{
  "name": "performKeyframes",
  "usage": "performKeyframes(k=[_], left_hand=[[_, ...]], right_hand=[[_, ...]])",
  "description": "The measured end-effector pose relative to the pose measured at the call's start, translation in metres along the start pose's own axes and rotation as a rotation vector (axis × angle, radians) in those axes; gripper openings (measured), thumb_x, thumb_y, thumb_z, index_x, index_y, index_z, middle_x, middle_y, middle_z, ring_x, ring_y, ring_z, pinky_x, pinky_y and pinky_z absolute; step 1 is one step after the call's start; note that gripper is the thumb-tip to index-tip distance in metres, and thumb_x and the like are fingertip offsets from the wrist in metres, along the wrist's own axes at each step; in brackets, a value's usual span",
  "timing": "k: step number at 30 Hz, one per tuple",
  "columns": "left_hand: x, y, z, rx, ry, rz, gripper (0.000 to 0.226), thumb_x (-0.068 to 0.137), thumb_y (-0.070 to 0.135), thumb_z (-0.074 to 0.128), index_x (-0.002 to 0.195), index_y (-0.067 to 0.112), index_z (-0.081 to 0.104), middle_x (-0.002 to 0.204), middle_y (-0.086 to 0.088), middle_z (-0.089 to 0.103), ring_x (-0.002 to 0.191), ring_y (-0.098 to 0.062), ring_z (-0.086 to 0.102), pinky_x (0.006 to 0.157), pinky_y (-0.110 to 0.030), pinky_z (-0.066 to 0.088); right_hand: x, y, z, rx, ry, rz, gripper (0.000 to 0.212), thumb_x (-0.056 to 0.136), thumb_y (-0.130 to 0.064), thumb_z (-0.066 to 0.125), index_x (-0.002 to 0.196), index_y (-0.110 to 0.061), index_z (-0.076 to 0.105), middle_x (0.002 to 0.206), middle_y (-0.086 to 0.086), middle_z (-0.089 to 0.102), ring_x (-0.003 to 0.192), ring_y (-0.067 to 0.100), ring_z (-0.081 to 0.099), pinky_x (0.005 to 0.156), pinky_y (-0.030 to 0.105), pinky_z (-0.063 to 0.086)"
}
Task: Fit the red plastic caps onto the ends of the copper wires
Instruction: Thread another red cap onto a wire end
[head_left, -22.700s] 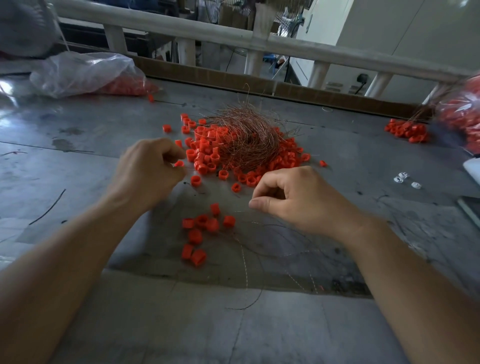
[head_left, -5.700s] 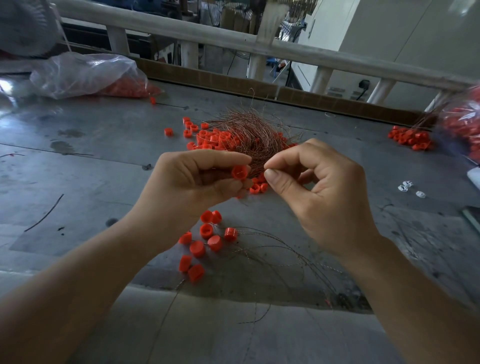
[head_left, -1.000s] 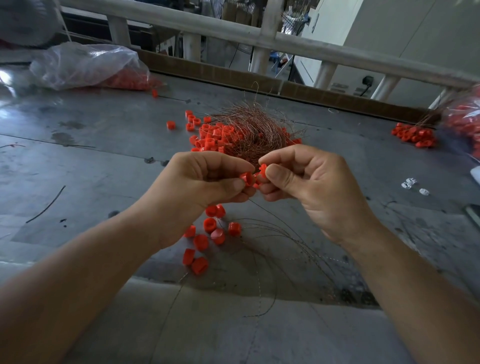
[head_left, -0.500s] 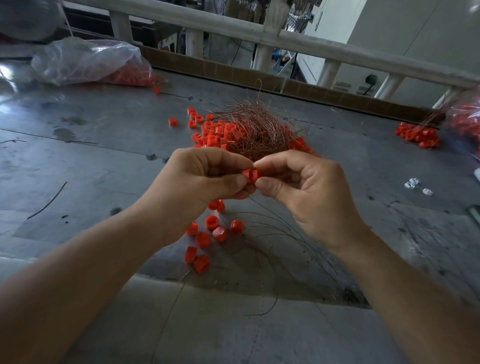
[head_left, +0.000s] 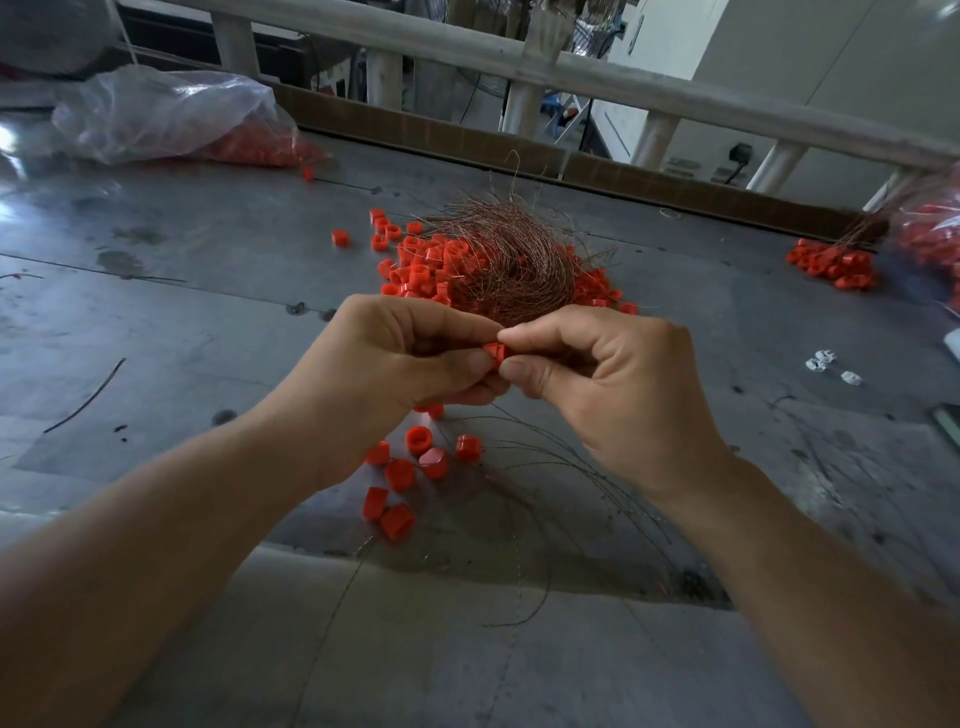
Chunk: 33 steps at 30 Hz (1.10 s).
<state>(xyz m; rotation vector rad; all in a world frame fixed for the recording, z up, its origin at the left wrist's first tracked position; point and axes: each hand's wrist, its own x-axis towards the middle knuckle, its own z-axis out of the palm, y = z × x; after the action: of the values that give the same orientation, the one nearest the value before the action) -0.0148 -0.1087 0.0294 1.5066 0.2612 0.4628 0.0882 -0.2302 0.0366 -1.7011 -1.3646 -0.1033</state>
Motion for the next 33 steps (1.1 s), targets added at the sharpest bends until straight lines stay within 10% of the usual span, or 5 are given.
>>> performKeyframes(k=[23, 33], left_hand=[[-0.003, 0.000, -0.006, -0.105, -0.081, -0.042, 0.022, 0.057, 0.010, 0.063, 0.076, 0.012, 0.074, 0.068, -0.008, 0.071, 0.063, -0.014, 0.069, 0.056, -0.016, 0.052], [-0.005, 0.000, -0.010, -0.169, -0.227, -0.061, 0.041, 0.059, 0.014, 0.067, 0.099, 0.012, 0.062, 0.075, -0.010, 0.071, 0.068, -0.019, 0.070, 0.059, -0.022, 0.055]], right_hand=[[0.003, 0.001, -0.001, 0.109, -0.006, -0.021, 0.021, 0.067, -0.021, 0.071, 0.086, -0.017, 0.066, 0.075, -0.013, 0.063, 0.069, 0.003, 0.064, 0.063, 0.019, 0.053], [0.007, -0.003, -0.006, 0.021, -0.301, -0.010, 0.016, 0.080, -0.027, 0.057, 0.092, -0.019, 0.065, 0.084, -0.007, 0.053, 0.078, 0.001, 0.051, 0.068, 0.010, 0.038]])
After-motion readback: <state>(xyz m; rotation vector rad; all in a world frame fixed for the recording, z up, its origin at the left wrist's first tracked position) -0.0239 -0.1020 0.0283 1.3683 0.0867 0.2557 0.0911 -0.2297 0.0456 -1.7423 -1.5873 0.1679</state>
